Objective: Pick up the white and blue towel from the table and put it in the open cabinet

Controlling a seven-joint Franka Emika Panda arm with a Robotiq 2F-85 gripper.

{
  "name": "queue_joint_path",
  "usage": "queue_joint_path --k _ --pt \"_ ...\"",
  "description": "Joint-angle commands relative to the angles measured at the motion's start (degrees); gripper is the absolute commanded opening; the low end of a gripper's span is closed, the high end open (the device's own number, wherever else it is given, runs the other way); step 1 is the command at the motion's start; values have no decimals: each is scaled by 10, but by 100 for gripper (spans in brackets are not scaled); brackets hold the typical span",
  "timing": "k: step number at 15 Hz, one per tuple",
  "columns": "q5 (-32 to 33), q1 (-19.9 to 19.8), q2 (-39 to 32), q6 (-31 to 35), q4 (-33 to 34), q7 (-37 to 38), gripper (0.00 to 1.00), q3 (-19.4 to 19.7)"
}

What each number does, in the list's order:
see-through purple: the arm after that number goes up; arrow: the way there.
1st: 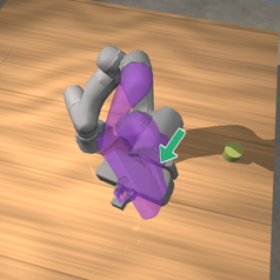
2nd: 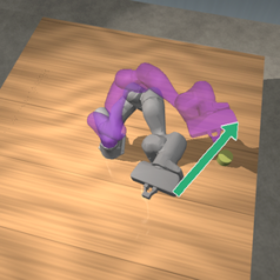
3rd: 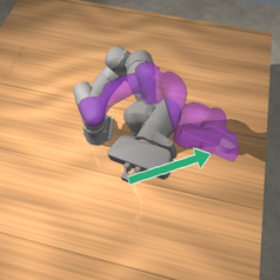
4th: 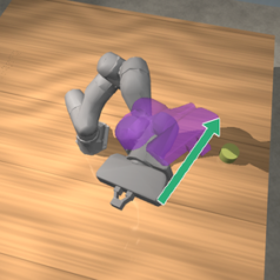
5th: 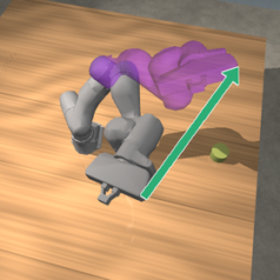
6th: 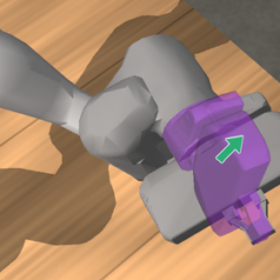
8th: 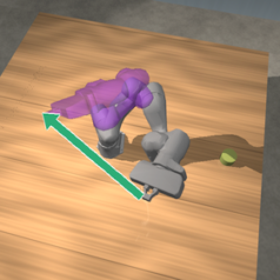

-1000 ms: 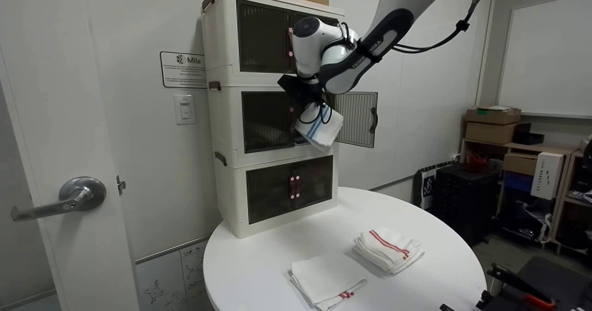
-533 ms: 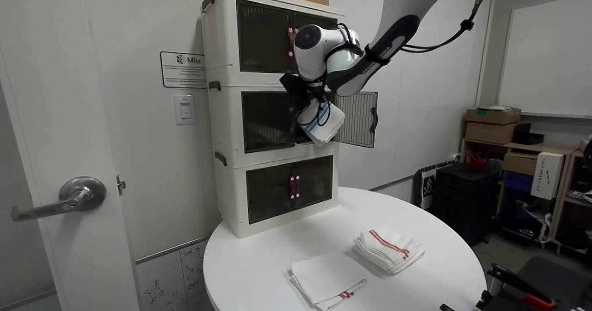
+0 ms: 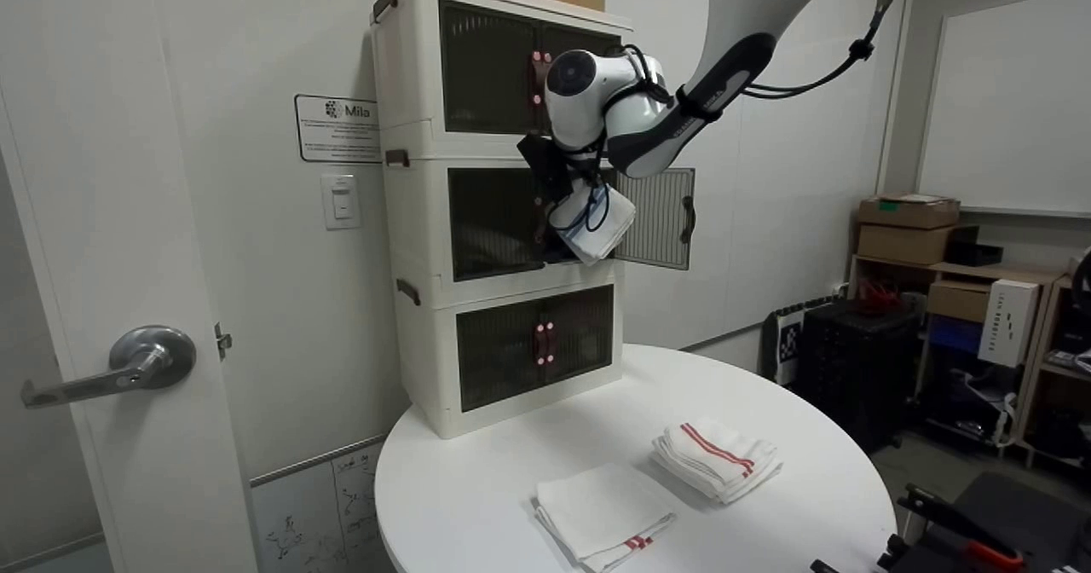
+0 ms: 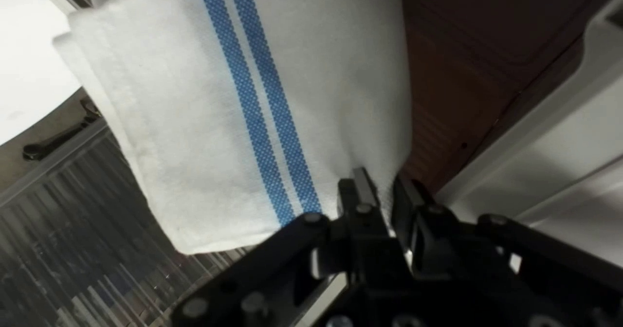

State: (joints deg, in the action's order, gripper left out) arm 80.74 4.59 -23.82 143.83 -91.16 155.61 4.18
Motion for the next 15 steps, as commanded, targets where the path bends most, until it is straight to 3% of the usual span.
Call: queue_joint_path --k 1,5,6,15 --pt "1 -22 -44 38 106 0 9 -9" --pt "-11 -31 -42 72 90 0 9 -14" --pt "-23 -13 -44 82 85 1 9 10" --pt "-59 -6 -38 114 43 1 9 16"
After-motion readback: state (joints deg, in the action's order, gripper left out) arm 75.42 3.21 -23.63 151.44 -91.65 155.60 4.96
